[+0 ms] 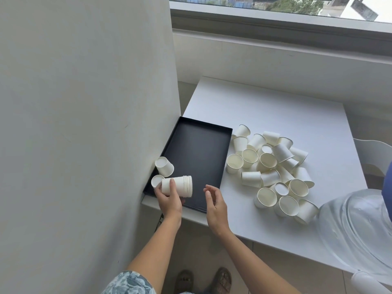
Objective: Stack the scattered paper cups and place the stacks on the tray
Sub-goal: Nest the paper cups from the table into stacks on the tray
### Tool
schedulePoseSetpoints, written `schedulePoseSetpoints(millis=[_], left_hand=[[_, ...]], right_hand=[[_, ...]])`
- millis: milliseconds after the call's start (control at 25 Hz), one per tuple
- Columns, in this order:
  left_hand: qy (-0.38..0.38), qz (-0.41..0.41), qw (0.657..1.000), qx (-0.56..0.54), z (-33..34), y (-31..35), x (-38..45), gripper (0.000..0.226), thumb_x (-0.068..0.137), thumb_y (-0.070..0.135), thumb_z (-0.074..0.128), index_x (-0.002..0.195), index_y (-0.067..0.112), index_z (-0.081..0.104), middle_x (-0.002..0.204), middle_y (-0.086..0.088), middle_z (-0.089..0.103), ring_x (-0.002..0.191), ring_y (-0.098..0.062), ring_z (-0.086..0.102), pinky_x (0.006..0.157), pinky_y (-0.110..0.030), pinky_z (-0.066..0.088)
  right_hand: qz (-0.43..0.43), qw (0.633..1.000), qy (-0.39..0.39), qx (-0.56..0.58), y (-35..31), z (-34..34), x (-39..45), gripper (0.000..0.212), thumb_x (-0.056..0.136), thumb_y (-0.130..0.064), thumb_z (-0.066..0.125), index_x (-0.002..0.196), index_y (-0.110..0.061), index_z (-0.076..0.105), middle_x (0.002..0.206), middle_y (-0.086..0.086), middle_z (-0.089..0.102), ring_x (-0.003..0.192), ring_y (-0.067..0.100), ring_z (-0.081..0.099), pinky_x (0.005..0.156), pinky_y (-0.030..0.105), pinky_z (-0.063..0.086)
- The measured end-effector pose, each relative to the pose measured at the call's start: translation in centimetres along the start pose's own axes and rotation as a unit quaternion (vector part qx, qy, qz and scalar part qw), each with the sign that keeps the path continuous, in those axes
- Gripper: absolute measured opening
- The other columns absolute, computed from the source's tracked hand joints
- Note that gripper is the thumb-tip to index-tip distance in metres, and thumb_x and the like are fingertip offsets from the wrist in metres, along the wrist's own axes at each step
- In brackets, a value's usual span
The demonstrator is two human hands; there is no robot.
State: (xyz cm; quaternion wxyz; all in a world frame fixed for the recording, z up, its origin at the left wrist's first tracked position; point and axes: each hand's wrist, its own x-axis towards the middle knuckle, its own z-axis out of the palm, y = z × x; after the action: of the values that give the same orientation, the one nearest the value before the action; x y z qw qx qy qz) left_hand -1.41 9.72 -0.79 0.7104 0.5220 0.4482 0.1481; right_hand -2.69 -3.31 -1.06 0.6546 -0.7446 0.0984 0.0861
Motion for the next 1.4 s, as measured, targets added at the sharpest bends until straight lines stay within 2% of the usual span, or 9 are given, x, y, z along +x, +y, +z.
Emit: schedulePoseSetpoints(millis=[80, 200, 280, 360, 560, 760, 1000, 1200, 1400], left_hand=[[0.052, 0.064, 0.996, 0.013, -0.6, 1.5, 0.9, 0.046, 0.096, 0.041, 0.062, 0.133, 0.02, 0.046, 0.123, -0.005, 0.061, 0.097, -0.031, 0.066, 0.052, -0.031, 0.056], [0.13, 0.152, 0.979, 0.03, -1.7, 3.7, 2.5, 0.049, 0.096, 0.036, 0.063, 0.135, 0.013, 0.045, 0.135, -0.008, 0.058, 0.115, -0.03, 0.061, 0.087, -0.043, 0.056], [0.131, 0.206, 0.968, 0.064, -2.1, 4.3, 3.2, 0.052, 0.097, 0.031, 0.063, 0.138, 0.008, 0.043, 0.142, -0.009, 0.052, 0.125, -0.027, 0.055, 0.1, -0.046, 0.05], [0.101, 0.258, 0.954, 0.114, -2.4, 4.2, 3.3, 0.058, 0.097, 0.03, 0.064, 0.144, 0.007, 0.039, 0.146, -0.01, 0.045, 0.132, -0.024, 0.048, 0.104, -0.044, 0.047], [0.076, 0.304, 0.896, 0.315, -3.1, 3.9, 3.0, 0.061, 0.096, 0.043, 0.059, 0.148, 0.027, 0.032, 0.14, 0.0, 0.043, 0.124, -0.025, 0.051, 0.07, -0.04, 0.048], [0.038, 0.315, 0.846, 0.428, -2.8, 2.8, 4.2, 0.059, 0.096, 0.038, 0.06, 0.147, 0.023, 0.034, 0.137, -0.009, 0.045, 0.124, -0.031, 0.048, 0.06, -0.049, 0.053], [0.007, 0.281, 0.844, 0.456, -2.8, 1.9, 5.4, 0.059, 0.097, 0.033, 0.06, 0.148, 0.02, 0.035, 0.137, -0.012, 0.043, 0.125, -0.032, 0.046, 0.063, -0.051, 0.054], [-0.011, 0.246, 0.849, 0.467, -2.7, 1.1, 6.2, 0.052, 0.098, 0.029, 0.058, 0.144, 0.018, 0.037, 0.134, -0.014, 0.043, 0.121, -0.036, 0.048, 0.076, -0.057, 0.054], [-0.023, 0.216, 0.848, 0.484, -2.9, 0.4, 6.8, 0.051, 0.099, 0.028, 0.055, 0.145, 0.016, 0.036, 0.135, -0.015, 0.042, 0.118, -0.039, 0.051, 0.078, -0.055, 0.053]], right_hand=[[0.008, 1.0, 0.024, -0.013, 0.5, -0.5, 0.1, 0.02, 0.105, -0.027, 0.049, 0.121, -0.025, 0.06, 0.117, -0.014, 0.065, 0.113, -0.002, 0.059, 0.084, 0.003, 0.042], [0.015, 0.998, 0.056, -0.023, 0.9, -1.0, 0.1, 0.018, 0.105, -0.027, 0.05, 0.119, -0.023, 0.059, 0.114, -0.012, 0.064, 0.11, 0.001, 0.059, 0.083, 0.004, 0.041], [0.015, 0.998, 0.062, -0.027, 1.2, -1.1, 0.1, 0.016, 0.105, -0.028, 0.05, 0.118, -0.024, 0.058, 0.112, -0.014, 0.063, 0.108, 0.0, 0.058, 0.081, 0.002, 0.04], [0.015, 0.997, 0.064, -0.031, 1.4, -1.1, 0.0, 0.015, 0.105, -0.028, 0.05, 0.118, -0.025, 0.057, 0.11, -0.015, 0.063, 0.108, -0.001, 0.058, 0.081, 0.003, 0.041], [0.016, 0.997, 0.066, -0.038, 1.7, -1.2, 0.0, 0.014, 0.105, -0.029, 0.05, 0.117, -0.027, 0.057, 0.108, -0.015, 0.063, 0.104, -0.002, 0.058, 0.081, 0.008, 0.042], [0.029, 0.995, 0.079, -0.043, 2.3, -2.1, 0.1, 0.014, 0.105, -0.03, 0.051, 0.117, -0.028, 0.057, 0.106, -0.013, 0.063, 0.097, -0.002, 0.058, 0.075, 0.005, 0.042], [0.033, 0.994, 0.087, -0.061, 3.1, -3.5, 0.1, 0.014, 0.105, -0.029, 0.048, 0.118, -0.028, 0.055, 0.106, -0.015, 0.063, 0.102, 0.0, 0.059, 0.079, 0.009, 0.041], [0.044, 0.992, 0.094, -0.068, 3.6, -4.1, 0.3, 0.015, 0.105, -0.03, 0.049, 0.118, -0.027, 0.056, 0.108, -0.014, 0.062, 0.103, 0.003, 0.058, 0.083, 0.018, 0.041], [0.044, 0.991, 0.1, -0.082, 4.7, -4.8, 0.6, 0.014, 0.103, -0.029, 0.052, 0.117, -0.028, 0.057, 0.107, -0.013, 0.063, 0.102, 0.004, 0.059, 0.078, 0.013, 0.042]])
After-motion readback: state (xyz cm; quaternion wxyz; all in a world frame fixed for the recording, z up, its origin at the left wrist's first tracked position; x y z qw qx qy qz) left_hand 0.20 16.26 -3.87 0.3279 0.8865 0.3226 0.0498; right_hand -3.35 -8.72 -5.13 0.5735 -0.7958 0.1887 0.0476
